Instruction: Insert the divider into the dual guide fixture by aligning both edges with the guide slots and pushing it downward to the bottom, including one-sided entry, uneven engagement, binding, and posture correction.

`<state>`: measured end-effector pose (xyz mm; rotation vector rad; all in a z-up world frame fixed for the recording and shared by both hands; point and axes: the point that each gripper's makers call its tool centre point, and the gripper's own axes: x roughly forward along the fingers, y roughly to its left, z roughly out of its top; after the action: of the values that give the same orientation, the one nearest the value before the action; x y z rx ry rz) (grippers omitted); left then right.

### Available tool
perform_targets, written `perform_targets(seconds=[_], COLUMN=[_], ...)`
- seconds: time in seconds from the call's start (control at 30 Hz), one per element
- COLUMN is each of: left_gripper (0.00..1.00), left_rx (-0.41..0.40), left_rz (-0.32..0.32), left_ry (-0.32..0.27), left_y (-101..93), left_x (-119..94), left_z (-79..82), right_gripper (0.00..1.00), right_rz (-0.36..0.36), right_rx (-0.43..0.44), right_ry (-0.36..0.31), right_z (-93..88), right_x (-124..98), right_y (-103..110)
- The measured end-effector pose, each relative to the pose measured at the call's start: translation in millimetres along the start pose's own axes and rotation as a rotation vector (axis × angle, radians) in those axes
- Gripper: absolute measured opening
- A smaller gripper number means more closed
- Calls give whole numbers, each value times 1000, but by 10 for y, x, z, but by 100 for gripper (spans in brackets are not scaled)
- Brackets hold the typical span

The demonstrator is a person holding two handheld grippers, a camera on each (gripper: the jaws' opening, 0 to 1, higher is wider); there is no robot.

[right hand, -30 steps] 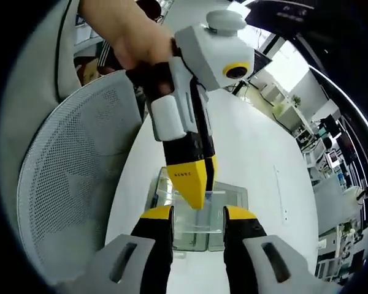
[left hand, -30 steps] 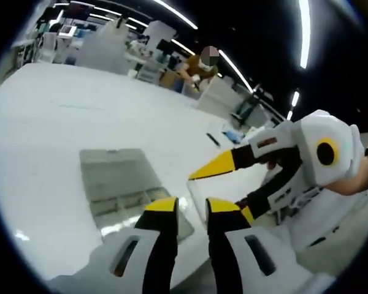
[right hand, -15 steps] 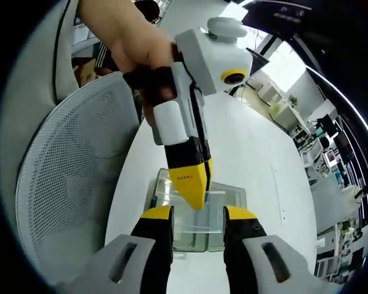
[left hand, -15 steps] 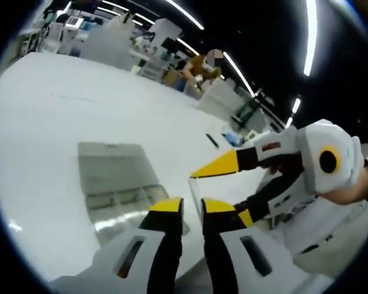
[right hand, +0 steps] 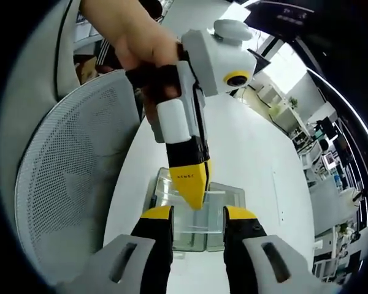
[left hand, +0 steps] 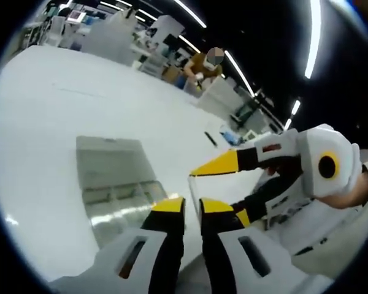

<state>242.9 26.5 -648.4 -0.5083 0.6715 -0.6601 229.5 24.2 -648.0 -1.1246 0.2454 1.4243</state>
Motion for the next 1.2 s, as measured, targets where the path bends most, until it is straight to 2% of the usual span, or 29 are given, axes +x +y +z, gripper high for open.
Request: perform_targets(seconds=[0.57, 0.73, 0.83, 1.2], left_gripper=[4, 0, 0, 0], left_rx=[-32, -38, -86, -96], left_rz=[-15, -26, -32, -30], left_ry=[23, 21, 31, 37], left_y=[-31, -54, -50, -79], left_x=[-4, -9, -14, -6], left_z=[-50, -44, -50, -92], right_gripper=[27, 27, 27, 28], right_rz=[-12, -19, -18, -16], right_rx=[-24, -31, -34, -25], right_ry=[7, 9, 7, 20], right_z=[7, 12, 18, 2], right_x=[-10, -6, -9, -16], right_y=[5, -3, 4, 44])
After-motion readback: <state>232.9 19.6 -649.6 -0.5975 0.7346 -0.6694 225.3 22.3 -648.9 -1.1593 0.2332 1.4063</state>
